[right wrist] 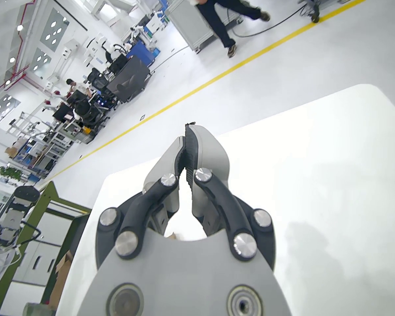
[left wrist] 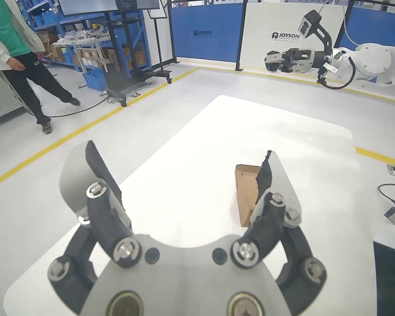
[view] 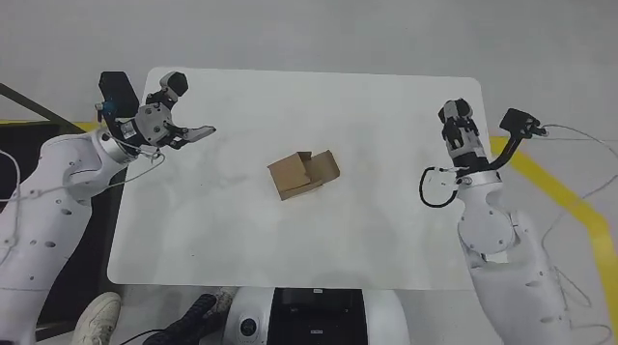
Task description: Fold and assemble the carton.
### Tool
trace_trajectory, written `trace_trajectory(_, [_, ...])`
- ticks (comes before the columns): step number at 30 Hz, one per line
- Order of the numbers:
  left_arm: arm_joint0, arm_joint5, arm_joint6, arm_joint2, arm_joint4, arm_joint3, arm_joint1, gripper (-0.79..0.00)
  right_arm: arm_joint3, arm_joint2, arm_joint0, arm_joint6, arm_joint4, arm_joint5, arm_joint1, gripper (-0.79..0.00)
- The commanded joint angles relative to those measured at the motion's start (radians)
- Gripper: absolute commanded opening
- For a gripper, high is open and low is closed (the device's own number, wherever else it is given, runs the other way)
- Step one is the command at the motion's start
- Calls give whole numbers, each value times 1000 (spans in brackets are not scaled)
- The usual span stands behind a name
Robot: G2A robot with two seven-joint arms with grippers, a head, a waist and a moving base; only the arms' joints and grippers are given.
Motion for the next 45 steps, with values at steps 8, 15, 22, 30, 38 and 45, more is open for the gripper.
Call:
trace_trajectory(8, [-54,-12,-8,30,-5,32,-17,0,7,-13,8,49,11,-30,-5,-785])
trace_trajectory(15, [-26,-30,-8,26,16,25,-22,0,24,-69,20,217,43,-68,-6,-785])
trace_trajectory(22, [21,-32,3,3,21,12,-26,0,89,-201,67,427,60,-109,-14,-785])
trace_trajectory(30, [60,-33,4,-27,17,-12,-30,0,154,-304,119,476,6,-166,-24,-443])
trace_trajectory(38, [89,-34,-11,-33,17,-29,-36,0,157,-350,140,541,-124,-281,-18,0])
trace_trajectory(45, [85,-28,-42,-30,2,-44,-43,0,148,-370,146,536,-252,-363,-10,0])
